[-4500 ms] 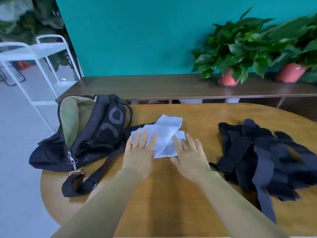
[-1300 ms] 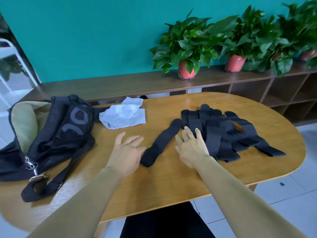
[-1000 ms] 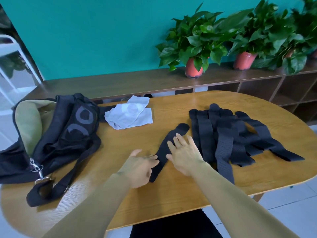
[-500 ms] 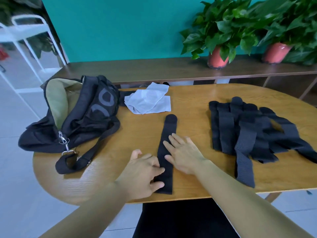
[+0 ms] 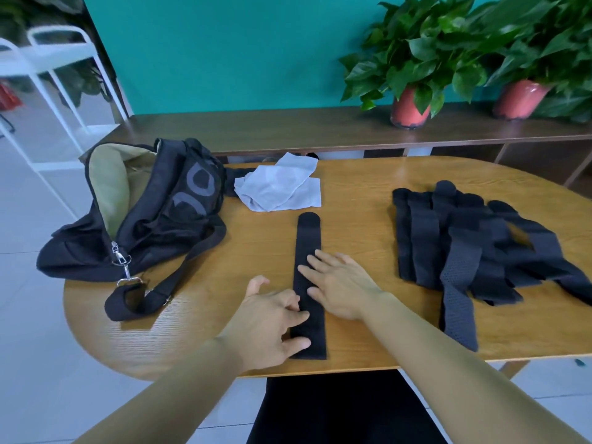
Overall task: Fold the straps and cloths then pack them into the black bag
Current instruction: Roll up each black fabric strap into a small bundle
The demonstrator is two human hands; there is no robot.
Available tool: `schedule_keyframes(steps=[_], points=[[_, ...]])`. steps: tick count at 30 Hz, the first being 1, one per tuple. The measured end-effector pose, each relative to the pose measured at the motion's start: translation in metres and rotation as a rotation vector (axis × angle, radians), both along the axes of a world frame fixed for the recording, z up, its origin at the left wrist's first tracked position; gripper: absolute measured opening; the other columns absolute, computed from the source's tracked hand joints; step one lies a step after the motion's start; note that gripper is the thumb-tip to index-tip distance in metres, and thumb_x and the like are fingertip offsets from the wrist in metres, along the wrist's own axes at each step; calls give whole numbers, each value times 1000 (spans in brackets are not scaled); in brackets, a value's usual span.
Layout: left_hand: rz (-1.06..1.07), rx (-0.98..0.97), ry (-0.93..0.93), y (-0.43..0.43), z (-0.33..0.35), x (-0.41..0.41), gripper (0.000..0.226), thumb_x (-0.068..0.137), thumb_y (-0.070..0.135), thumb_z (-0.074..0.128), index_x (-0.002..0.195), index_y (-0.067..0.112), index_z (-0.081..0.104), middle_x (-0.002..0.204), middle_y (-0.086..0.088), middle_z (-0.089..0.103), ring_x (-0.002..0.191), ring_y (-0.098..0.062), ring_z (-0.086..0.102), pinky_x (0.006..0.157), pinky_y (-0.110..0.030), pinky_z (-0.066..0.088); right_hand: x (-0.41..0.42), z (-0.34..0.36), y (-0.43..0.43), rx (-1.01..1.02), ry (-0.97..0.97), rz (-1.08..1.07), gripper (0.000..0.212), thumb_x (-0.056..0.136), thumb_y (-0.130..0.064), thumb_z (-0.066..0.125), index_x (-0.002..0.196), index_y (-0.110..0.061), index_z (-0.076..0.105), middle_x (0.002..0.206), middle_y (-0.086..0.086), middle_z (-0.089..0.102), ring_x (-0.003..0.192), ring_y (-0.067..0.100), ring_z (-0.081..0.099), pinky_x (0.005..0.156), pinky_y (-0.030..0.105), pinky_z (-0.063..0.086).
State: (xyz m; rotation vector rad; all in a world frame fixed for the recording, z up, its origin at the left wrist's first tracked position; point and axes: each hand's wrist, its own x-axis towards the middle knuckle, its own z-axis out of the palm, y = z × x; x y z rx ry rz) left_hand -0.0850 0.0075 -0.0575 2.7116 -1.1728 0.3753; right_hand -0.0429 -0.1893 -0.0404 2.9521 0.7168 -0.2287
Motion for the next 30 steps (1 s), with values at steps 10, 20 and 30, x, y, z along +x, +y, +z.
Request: schedule_keyframes(steps=[10,20,30], points=[[39,-79,-57,-13,-11,-6,44,78,60,47,94,31,75,84,15,62,85,-3,66,102,-44,20,37,-3,-2,-65,3,-57,55,100,-50,15,151,-31,5,160,0,1,146,16,-8,116,41,0],[46,-144,-83,-14,-8,-7,41,92,52,43,104,27,73,102,13,67,105,-6,62,104,-46,21,26,7,-15,-6,-105,-19,55,101,-46,11,152,-25,10,159,3,7,146,18,-10,117,39,3],[60,-61,3,-4,-4,-26,67,81,68,49,126,20,61,118,9,67,115,-4,57,104,-38,21,-77,-1,-35,400,-244,140,67,70,-27,41,134,-8,52,128,8,60,126,20,50,105,33,35]])
